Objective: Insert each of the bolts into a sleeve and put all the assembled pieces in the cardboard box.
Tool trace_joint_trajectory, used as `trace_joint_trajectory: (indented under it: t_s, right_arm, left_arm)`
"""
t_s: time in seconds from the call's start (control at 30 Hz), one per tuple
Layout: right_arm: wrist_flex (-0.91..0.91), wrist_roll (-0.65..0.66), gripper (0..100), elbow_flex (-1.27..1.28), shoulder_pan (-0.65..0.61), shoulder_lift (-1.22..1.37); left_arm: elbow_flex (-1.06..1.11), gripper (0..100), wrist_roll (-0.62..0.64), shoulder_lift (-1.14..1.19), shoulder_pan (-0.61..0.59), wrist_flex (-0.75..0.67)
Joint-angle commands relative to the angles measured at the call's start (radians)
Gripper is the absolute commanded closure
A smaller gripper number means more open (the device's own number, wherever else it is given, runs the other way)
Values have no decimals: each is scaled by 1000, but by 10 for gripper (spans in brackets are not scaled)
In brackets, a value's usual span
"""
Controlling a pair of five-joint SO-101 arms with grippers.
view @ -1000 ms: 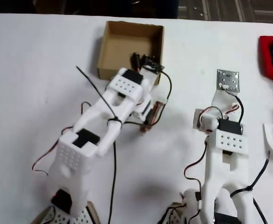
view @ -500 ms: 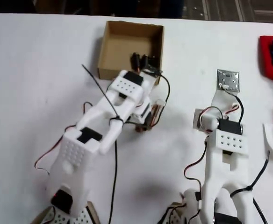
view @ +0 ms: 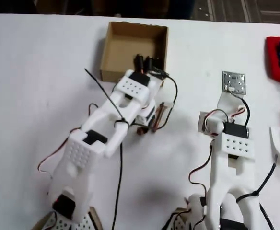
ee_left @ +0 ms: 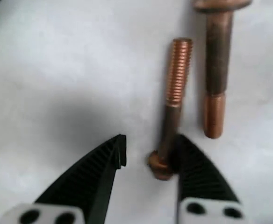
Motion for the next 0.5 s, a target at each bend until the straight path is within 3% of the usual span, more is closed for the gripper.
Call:
trace_joint_trajectory:
  t_s: [0.0, 0.2, 0.47]
  right_arm:
    - [-13, -6, 978, -3, 7, -50]
    - [-13, -6, 978, -3, 7, -50]
    - [-13, -6, 978, -3, 7, -50]
  left_arm:
    - [-18, 960, -138, -5, -3, 31]
    - [-21, 976, -370, -6, -43, 68]
    - [-24, 976, -402, -6, -121, 83]
